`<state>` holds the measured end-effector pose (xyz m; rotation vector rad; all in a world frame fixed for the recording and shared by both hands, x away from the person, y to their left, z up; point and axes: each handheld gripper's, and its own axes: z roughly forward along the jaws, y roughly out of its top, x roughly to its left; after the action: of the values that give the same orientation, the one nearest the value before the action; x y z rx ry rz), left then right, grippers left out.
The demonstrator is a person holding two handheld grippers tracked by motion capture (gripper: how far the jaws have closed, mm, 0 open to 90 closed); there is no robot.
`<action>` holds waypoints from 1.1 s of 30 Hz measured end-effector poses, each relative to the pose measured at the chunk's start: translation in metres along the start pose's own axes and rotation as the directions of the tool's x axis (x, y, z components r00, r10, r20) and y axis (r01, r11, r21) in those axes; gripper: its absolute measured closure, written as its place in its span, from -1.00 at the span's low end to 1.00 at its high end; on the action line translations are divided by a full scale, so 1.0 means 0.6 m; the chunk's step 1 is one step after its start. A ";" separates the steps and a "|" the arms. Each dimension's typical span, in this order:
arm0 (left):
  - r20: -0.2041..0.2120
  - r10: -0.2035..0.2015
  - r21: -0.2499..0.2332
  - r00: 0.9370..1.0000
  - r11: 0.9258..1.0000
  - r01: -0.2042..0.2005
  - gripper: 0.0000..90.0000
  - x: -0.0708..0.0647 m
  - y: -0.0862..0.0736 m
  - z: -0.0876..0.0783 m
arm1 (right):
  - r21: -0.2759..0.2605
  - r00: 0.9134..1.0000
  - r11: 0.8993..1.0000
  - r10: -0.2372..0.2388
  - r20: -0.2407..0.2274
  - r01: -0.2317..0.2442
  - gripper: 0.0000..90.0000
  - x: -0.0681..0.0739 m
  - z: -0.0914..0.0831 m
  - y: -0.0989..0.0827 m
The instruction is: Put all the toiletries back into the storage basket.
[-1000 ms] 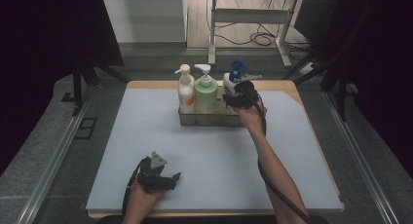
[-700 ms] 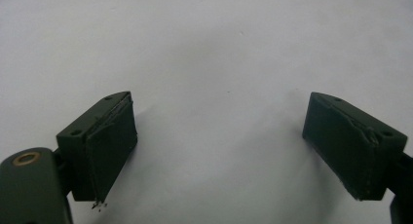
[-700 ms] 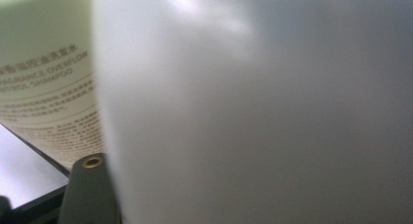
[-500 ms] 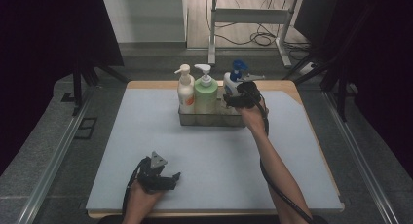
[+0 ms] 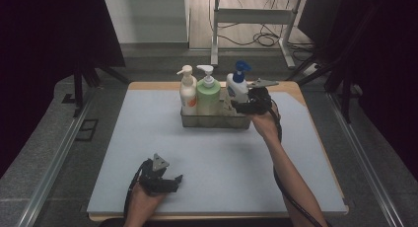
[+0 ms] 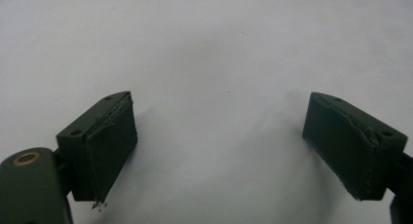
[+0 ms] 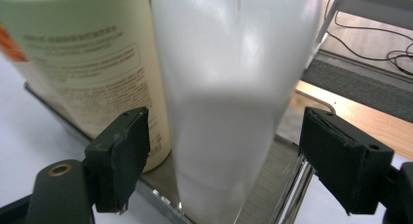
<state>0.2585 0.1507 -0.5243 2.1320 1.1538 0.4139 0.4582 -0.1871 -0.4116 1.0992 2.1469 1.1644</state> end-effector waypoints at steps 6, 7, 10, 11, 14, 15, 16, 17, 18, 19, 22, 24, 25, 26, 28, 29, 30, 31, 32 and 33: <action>-0.001 0.000 -0.001 1.000 1.000 0.000 -0.73 0.000 0.000 0.000 | 0.022 1.000 1.000 0.005 -0.028 -0.005 -0.52 -0.002 -0.014 -0.014; 0.000 0.000 -0.002 1.000 1.000 0.000 -0.73 0.000 0.000 0.000 | 0.026 1.000 1.000 0.005 -0.031 -0.004 -0.51 -0.002 -0.016 -0.017; 0.000 -0.001 -0.002 1.000 1.000 0.001 -0.73 0.000 0.000 0.000 | 0.033 0.999 0.999 0.010 -0.040 -0.008 -0.43 -0.004 -0.023 -0.024; -0.001 0.000 0.000 1.000 1.000 0.000 -0.73 0.000 0.000 0.000 | 0.034 0.999 0.999 0.014 -0.042 -0.012 -0.39 -0.005 -0.026 -0.025; -0.001 0.000 0.000 1.000 1.000 0.000 -0.73 0.000 0.000 0.000 | 0.043 0.998 0.999 0.026 -0.054 -0.023 -0.23 -0.010 -0.035 -0.030; -0.001 0.000 0.000 1.000 1.000 0.000 -0.73 0.000 0.000 0.000 | 0.049 0.998 0.998 0.030 -0.061 -0.027 -0.17 -0.012 -0.038 -0.032; -0.001 0.000 0.000 1.000 1.000 0.000 -0.73 0.000 0.000 0.000 | 0.055 0.997 0.998 0.031 -0.064 -0.027 -0.12 -0.015 -0.041 -0.034; -0.001 0.000 0.000 1.000 1.000 0.000 -0.73 0.000 0.000 0.000 | 0.059 0.997 0.998 0.036 -0.064 -0.032 -0.08 -0.019 -0.044 -0.036; -0.002 0.000 0.000 1.000 1.000 0.000 -0.73 0.000 0.000 0.000 | 0.064 0.997 0.997 0.046 -0.063 -0.042 0.00 -0.024 -0.047 -0.039; -0.001 0.000 0.000 1.000 1.000 0.000 -0.73 0.000 0.000 0.000 | 0.067 0.996 0.996 0.059 -0.068 -0.054 0.10 -0.030 -0.050 -0.041; -0.001 0.000 0.000 1.000 1.000 0.000 -0.73 0.000 0.000 0.000 | 0.071 0.994 0.994 0.088 -0.067 -0.083 0.30 -0.041 -0.052 -0.045; -0.001 0.000 0.000 1.000 1.000 0.000 -0.73 0.000 0.000 0.000 | 0.067 0.993 0.993 0.101 -0.065 -0.097 0.46 -0.048 -0.050 -0.047; -0.001 0.000 0.000 1.000 1.000 0.000 -0.73 0.000 0.000 0.000 | 0.066 0.993 0.993 0.103 -0.060 -0.099 0.54 -0.051 -0.049 -0.048; -0.001 0.000 0.001 1.000 1.000 0.000 -0.73 0.000 0.000 0.000 | 0.066 0.992 0.992 0.108 -0.058 -0.104 0.60 -0.053 -0.046 -0.049; -0.001 0.000 0.000 1.000 1.000 0.000 -0.73 0.000 0.000 0.000 | 0.068 0.993 0.992 0.106 -0.046 -0.103 0.71 -0.055 -0.040 -0.049; -0.001 0.000 0.000 1.000 1.000 0.000 -0.73 0.000 0.000 0.000 | 0.070 0.994 0.992 0.104 -0.038 -0.101 0.80 -0.056 -0.037 -0.049; -0.001 0.000 0.000 1.000 1.000 0.000 -0.73 0.000 0.000 0.000 | 0.073 0.994 0.992 0.102 -0.040 -0.099 0.84 -0.058 -0.033 -0.049; -0.001 0.000 0.000 1.000 1.000 0.000 -0.73 0.000 0.000 0.000 | 0.077 0.993 0.991 0.110 -0.043 -0.106 0.90 -0.059 -0.028 -0.049; -0.001 0.000 0.000 1.000 1.000 0.000 -0.73 0.000 0.000 0.000 | 0.078 0.993 0.991 0.110 -0.044 -0.107 0.94 -0.060 -0.025 -0.050; -0.001 0.000 0.000 1.000 1.000 0.000 -0.73 0.000 0.000 0.000 | 0.082 0.993 0.991 0.113 -0.041 -0.110 0.98 -0.061 -0.019 -0.050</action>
<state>0.2585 0.1506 -0.5243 2.1318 1.1545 0.4148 0.4585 -0.2324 -0.4297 1.2535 2.2080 1.1716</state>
